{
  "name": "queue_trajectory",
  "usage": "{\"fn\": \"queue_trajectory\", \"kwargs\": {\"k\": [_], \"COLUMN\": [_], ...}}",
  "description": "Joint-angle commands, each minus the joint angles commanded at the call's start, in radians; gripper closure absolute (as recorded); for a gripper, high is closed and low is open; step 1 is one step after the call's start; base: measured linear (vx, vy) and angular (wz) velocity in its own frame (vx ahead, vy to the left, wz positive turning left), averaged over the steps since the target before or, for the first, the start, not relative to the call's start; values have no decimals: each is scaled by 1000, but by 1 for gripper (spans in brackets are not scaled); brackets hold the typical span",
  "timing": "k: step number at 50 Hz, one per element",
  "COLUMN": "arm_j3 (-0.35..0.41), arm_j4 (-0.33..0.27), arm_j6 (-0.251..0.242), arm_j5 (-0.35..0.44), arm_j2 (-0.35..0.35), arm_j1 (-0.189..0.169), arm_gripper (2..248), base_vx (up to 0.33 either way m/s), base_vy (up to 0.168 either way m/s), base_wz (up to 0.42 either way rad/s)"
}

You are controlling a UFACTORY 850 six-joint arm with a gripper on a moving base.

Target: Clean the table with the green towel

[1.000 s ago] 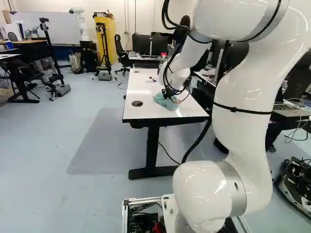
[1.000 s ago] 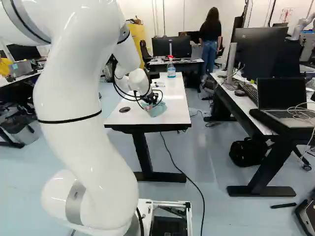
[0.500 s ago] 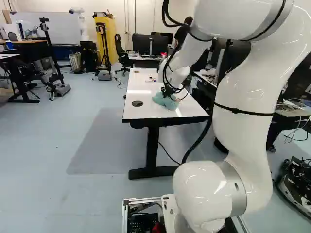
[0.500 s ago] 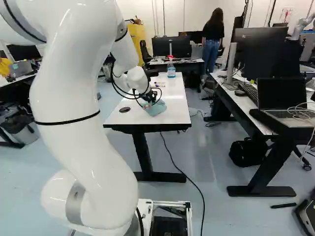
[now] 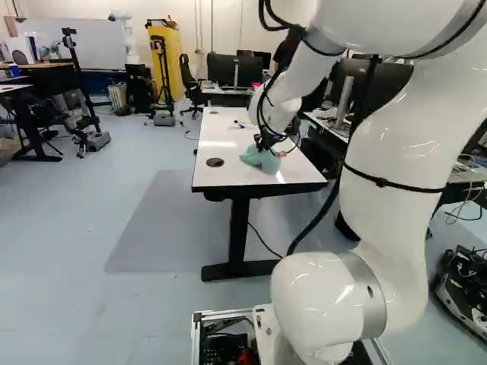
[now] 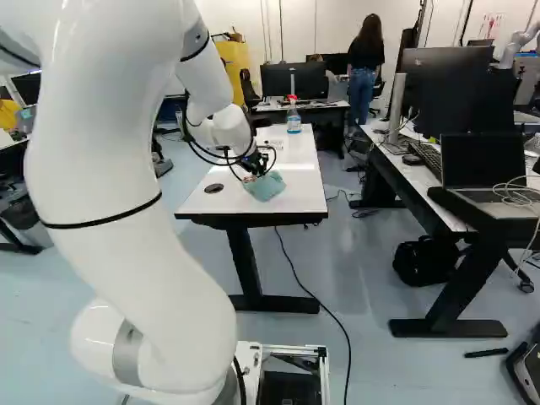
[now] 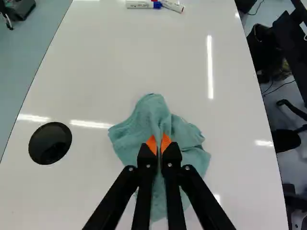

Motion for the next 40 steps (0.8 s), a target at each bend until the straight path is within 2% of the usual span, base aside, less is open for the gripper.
{"fn": "queue_trajectory", "kwargs": {"k": [23, 40], "arm_j3": [64, 72], "arm_j4": [0, 0], "arm_j6": [0, 0], "arm_j5": [-103, -153], "arm_j2": [115, 167], "arm_j1": [14, 17], "arm_gripper": [220, 220], "base_vx": [0, 0], "base_vy": [0, 0], "base_wz": [0, 0]}}
